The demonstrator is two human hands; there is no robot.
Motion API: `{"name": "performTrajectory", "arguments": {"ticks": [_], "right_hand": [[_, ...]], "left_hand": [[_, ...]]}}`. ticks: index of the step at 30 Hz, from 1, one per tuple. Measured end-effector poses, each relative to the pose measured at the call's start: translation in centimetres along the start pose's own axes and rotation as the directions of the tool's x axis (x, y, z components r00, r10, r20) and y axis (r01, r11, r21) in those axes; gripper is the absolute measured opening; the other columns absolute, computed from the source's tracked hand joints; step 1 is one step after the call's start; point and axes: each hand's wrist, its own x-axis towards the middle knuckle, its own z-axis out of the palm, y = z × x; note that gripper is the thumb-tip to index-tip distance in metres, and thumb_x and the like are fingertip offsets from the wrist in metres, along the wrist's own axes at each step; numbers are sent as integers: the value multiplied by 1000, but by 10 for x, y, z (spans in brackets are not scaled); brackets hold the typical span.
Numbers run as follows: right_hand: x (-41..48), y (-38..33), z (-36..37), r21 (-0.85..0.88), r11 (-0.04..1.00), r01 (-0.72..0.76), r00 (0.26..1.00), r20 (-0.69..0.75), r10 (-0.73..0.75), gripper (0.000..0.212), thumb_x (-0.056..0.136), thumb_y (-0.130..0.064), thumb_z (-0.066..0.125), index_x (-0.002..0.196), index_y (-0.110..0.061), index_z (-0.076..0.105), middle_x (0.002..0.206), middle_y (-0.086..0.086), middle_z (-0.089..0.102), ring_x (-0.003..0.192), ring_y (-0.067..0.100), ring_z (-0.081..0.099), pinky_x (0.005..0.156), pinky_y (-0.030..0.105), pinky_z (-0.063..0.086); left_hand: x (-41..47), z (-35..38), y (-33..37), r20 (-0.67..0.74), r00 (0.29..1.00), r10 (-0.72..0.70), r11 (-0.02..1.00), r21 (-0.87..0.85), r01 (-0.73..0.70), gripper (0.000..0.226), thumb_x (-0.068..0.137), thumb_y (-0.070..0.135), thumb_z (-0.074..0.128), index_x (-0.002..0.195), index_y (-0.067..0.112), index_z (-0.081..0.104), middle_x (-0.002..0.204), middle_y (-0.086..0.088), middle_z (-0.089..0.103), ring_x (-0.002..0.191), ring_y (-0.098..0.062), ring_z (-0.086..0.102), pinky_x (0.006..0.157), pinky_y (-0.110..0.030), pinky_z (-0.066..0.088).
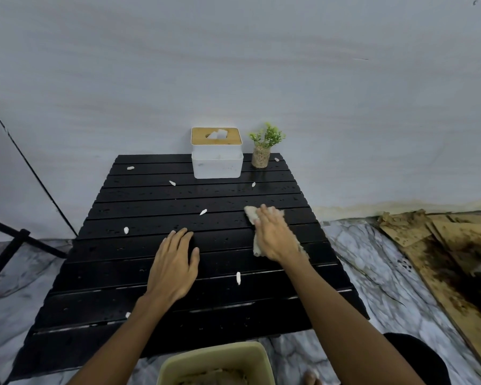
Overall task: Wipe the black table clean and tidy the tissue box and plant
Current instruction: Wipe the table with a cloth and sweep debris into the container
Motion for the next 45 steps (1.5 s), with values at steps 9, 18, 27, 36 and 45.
{"name": "performTrajectory", "arguments": {"ticks": [9, 18, 27, 36, 45], "right_hand": [[-38, 15, 9, 106, 988, -109, 978, -166, 126, 50, 112, -28, 25, 156, -4, 31, 166, 12, 24, 156, 28, 14, 127, 38, 7], [40, 48, -3, -17, 950, -312, 940, -154, 306, 57, 106, -26, 19, 157, -2, 25, 166, 21, 18, 155, 39, 8, 127, 51, 3], [18, 15, -8, 74, 974, 214, 970, 102, -221, 52, 111, -40, 24, 158, -20, 30, 168, -4, 21, 156, 14, 8, 125, 31, 3], [47, 86, -4, -93, 925, -368, 919, -191, 346, 75, 89, -24, 2, 143, 7, 43, 153, 27, 41, 147, 44, 28, 123, 52, 20], [110, 47, -12, -70, 984, -166, 985, -59, 162, 52, 104, -17, 34, 154, -1, 32, 164, 20, 25, 151, 41, 20, 125, 51, 16]], "left_hand": [[18, -6, -14, 12, 1000, -26, 1000, -2, 26, 50, 101, 32, 40, 144, 6, 39, 154, -11, 35, 145, -26, 24, 120, -39, 20], [41, 3, -19, 7, 1000, -9, 998, 56, 9, 49, 101, 31, 41, 143, 6, 42, 153, -11, 36, 146, -28, 24, 120, -42, 19], [68, 10, -22, 7, 1000, -16, 998, 55, 16, 49, 102, 31, 37, 145, 8, 40, 156, -9, 33, 147, -26, 21, 121, -40, 17], [75, 10, -28, 1, 1000, -4, 997, 75, 4, 58, 99, 40, 26, 145, 8, 40, 155, -9, 34, 147, -25, 22, 121, -41, 18], [75, 13, -28, 0, 1000, -6, 995, 97, 6, 62, 97, 45, 22, 146, 10, 38, 157, -5, 31, 148, -22, 18, 121, -38, 15]]}}
